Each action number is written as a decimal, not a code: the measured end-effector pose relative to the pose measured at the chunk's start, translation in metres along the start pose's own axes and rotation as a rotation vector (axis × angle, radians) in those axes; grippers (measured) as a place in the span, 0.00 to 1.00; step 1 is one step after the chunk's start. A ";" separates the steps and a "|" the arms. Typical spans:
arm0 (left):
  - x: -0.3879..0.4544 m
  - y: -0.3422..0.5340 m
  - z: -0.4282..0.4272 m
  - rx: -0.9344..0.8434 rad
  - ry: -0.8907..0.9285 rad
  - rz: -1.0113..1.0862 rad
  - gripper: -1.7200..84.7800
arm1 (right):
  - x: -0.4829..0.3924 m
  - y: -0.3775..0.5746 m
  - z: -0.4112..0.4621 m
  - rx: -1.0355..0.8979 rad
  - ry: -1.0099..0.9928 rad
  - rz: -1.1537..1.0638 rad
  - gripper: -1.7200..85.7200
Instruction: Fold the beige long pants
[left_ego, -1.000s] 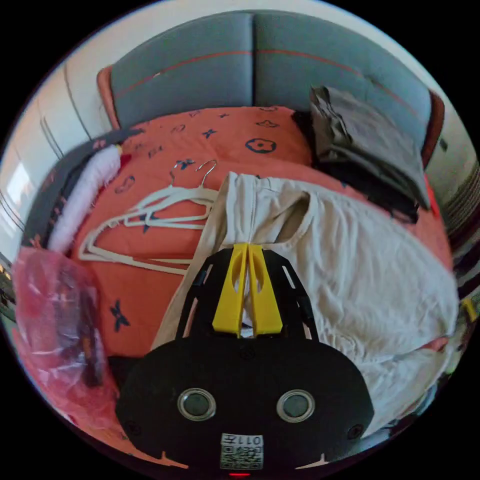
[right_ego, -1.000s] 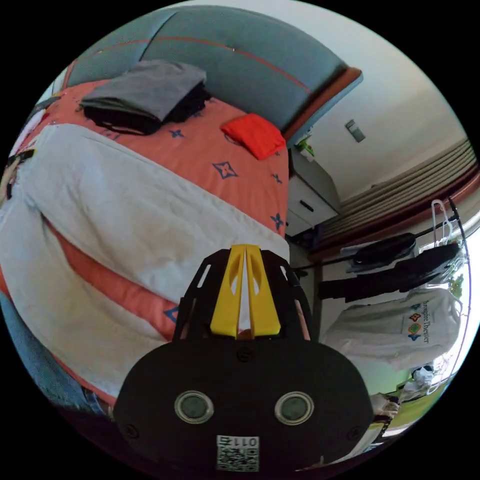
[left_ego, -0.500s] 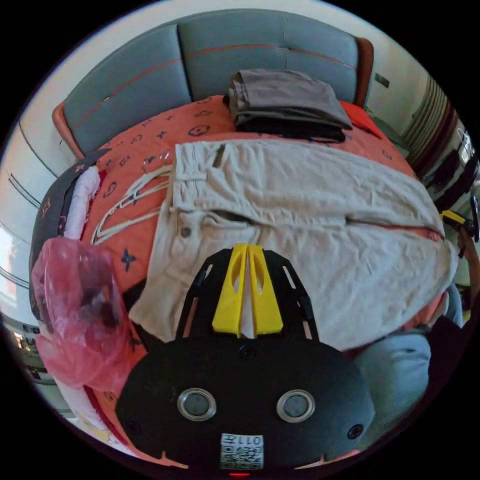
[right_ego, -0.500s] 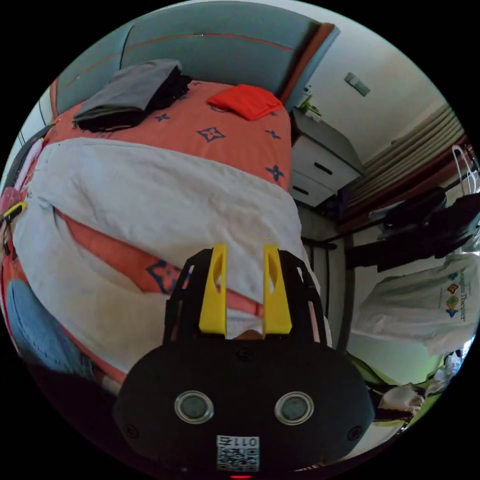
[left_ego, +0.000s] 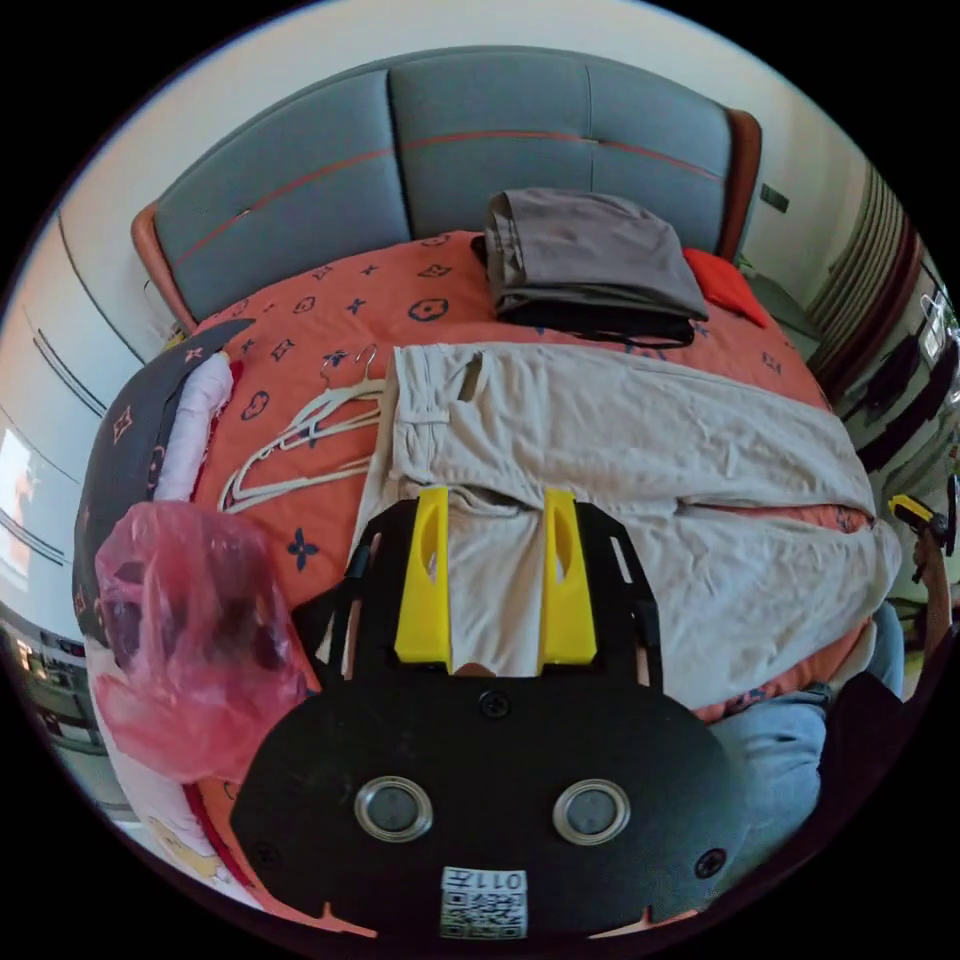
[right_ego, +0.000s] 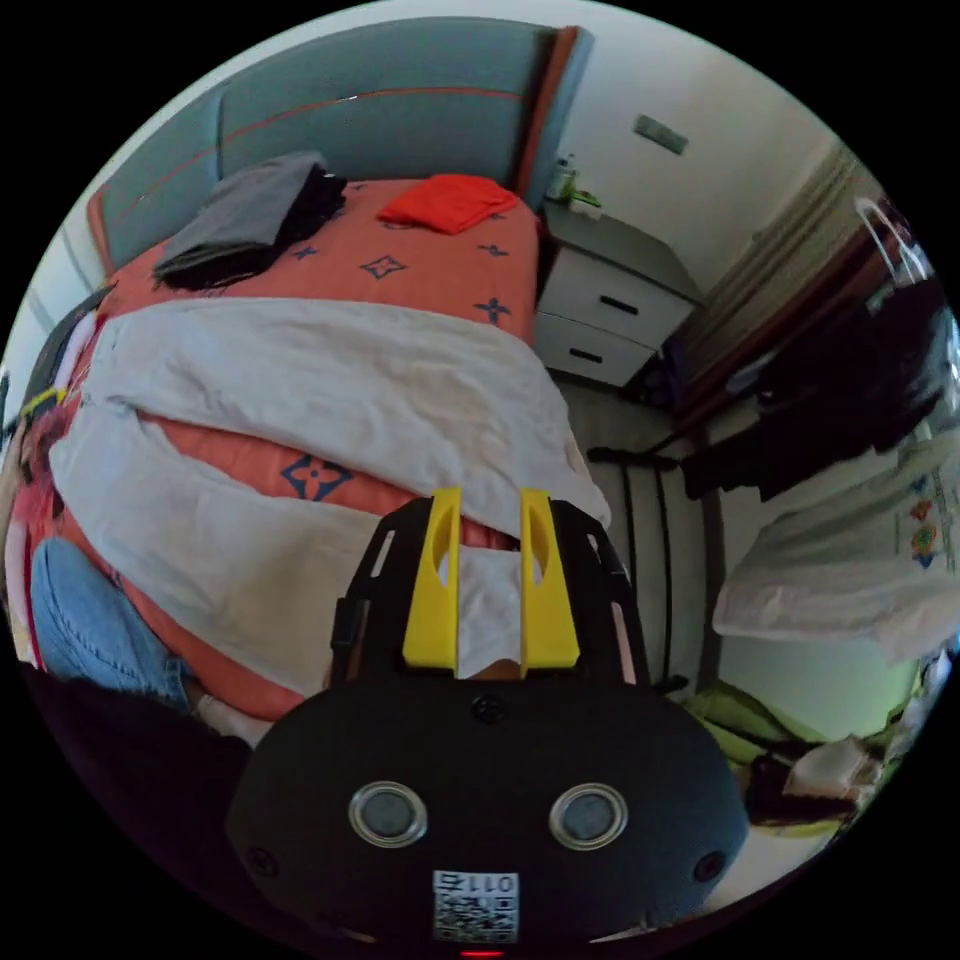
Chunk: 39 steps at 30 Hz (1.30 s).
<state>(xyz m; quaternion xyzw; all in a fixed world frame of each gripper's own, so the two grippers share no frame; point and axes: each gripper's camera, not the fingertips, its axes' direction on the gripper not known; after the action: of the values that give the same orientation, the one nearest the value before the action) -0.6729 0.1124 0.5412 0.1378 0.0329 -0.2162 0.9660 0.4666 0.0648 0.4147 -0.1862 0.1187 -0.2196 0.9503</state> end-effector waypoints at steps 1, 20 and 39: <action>-0.004 -0.009 0.005 -0.021 -0.007 0.010 0.17 | -0.006 -0.005 0.004 -0.015 -0.001 -0.036 0.14; -0.184 -0.169 0.167 -0.181 0.213 -0.384 0.23 | 0.092 -0.179 0.114 -0.072 0.001 -0.130 0.15; -0.168 -0.088 -0.052 0.206 -0.056 -0.106 0.10 | 0.107 -0.287 0.176 -0.211 -0.145 -0.772 0.06</action>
<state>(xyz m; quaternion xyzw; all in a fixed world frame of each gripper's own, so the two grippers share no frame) -0.8624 0.1189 0.4898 0.2282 -0.0093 -0.2730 0.9345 0.5077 -0.1711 0.6746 -0.3286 -0.0051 -0.5330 0.7797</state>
